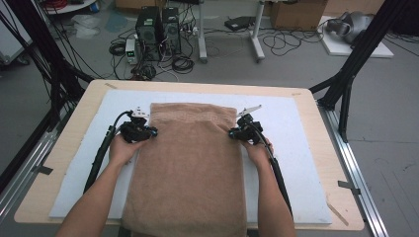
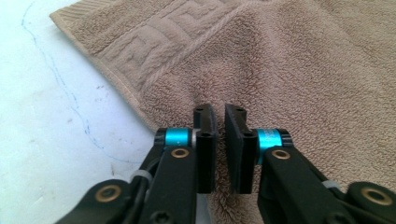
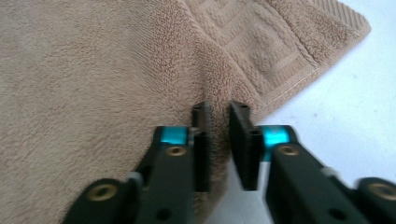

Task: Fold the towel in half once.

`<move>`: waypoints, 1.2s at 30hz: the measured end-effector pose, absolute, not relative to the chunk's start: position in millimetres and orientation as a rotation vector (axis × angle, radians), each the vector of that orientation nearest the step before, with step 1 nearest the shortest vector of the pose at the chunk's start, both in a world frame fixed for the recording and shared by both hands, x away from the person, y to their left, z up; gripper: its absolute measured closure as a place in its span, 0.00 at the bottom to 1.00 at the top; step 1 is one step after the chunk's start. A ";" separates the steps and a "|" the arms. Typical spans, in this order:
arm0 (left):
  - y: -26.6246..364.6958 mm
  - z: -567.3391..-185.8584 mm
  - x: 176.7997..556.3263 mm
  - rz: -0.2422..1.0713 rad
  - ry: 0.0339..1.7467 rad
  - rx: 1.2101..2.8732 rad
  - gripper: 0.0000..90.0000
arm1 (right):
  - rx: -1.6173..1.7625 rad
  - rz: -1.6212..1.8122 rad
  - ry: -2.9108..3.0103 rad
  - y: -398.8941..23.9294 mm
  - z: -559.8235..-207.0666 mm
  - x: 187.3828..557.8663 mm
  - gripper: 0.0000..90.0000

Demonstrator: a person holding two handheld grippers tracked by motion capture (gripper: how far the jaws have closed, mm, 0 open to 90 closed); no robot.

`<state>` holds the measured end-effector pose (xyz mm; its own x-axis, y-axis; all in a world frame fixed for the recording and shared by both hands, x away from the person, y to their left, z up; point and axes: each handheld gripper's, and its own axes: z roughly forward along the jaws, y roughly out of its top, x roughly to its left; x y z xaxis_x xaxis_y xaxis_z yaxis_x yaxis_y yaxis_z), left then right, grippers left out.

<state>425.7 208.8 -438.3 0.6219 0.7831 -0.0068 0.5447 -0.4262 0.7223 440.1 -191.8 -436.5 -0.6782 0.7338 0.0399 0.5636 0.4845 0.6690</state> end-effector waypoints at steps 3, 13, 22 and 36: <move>212.5 -435.6 425.4 0.418 1.036 2.115 0.95 | 1.113 0.984 2.495 -194.4 -433.7 439.4 0.94; 223.3 -397.0 400.4 0.462 0.905 2.021 0.95 | 0.998 1.196 2.441 -212.3 -385.1 418.2 0.94; 237.0 -386.7 337.1 0.497 0.808 1.971 0.94 | 0.866 1.282 2.475 -214.4 -354.5 355.4 0.92; 256.9 -422.9 269.7 0.437 0.773 2.005 0.70 | 0.888 1.238 2.585 -226.8 -404.0 280.2 0.69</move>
<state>269.7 256.9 -422.9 0.7404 0.6721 0.0017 0.3486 -0.3862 0.8540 280.2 -226.8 -404.0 -0.8158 0.5653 0.1220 0.4493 0.4869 0.7491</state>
